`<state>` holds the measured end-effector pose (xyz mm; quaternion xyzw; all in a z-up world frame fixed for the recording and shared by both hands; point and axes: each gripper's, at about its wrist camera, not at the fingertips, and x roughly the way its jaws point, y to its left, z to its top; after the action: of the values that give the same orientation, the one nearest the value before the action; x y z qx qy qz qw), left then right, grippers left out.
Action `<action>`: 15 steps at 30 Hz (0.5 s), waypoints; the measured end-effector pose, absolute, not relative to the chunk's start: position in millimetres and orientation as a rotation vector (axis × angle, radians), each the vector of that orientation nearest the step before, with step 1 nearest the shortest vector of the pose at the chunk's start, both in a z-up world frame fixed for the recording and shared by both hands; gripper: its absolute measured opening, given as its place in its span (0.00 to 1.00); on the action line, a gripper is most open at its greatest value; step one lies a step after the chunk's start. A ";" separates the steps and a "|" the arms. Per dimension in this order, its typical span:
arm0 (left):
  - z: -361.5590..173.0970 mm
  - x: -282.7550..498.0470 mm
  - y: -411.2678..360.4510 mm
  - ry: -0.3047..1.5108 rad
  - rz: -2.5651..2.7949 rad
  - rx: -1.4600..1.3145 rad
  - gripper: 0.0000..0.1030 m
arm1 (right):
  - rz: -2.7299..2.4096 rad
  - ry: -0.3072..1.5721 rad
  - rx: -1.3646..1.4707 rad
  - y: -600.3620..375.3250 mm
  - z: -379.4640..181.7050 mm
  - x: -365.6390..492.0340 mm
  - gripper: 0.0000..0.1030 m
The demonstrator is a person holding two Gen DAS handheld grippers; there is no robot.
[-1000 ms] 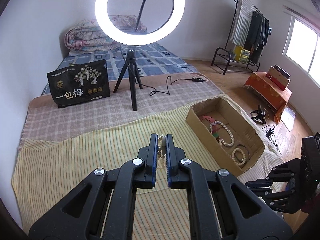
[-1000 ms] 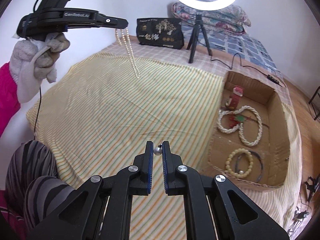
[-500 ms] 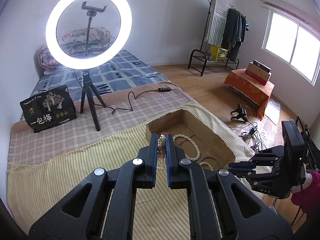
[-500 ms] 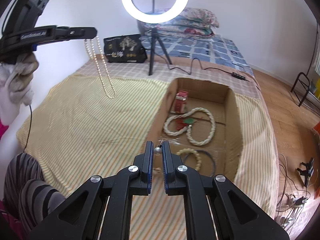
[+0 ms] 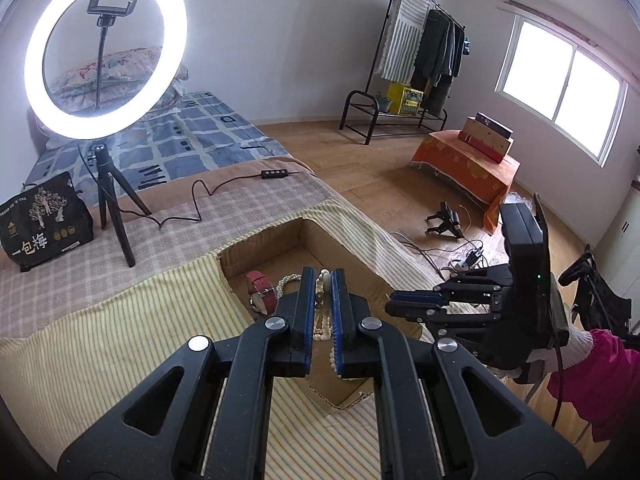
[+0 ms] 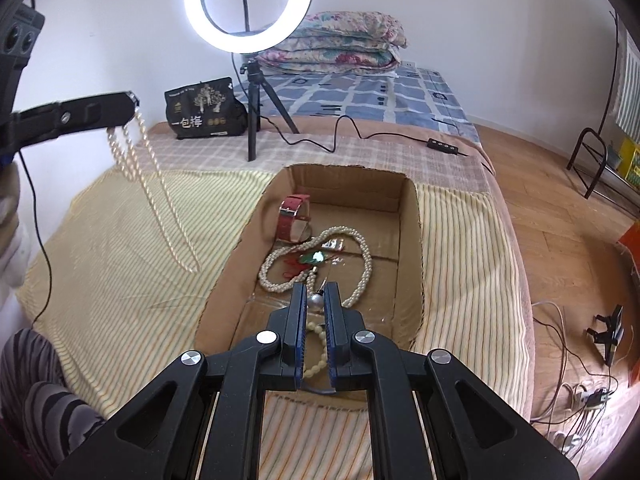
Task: Organize jewelry
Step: 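Carry the necklace with the left tool while the right tool carries the earring over the box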
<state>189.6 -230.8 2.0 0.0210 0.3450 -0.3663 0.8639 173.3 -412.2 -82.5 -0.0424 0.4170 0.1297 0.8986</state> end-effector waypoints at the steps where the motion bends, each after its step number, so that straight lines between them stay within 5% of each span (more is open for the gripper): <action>1: 0.1 189.2 -234.6 0.728 -0.773 0.045 0.05 | 0.268 0.865 -0.089 -413.1 -83.2 176.8 0.07; 15: -33.5 178.6 -268.2 0.799 -0.822 0.093 0.05 | 0.253 0.880 -0.086 -424.1 -94.7 230.6 0.07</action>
<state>178.6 -268.2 -33.5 0.0438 0.3779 -0.3886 0.8392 230.6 -424.1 -94.7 -0.0417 0.4246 0.1220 0.8962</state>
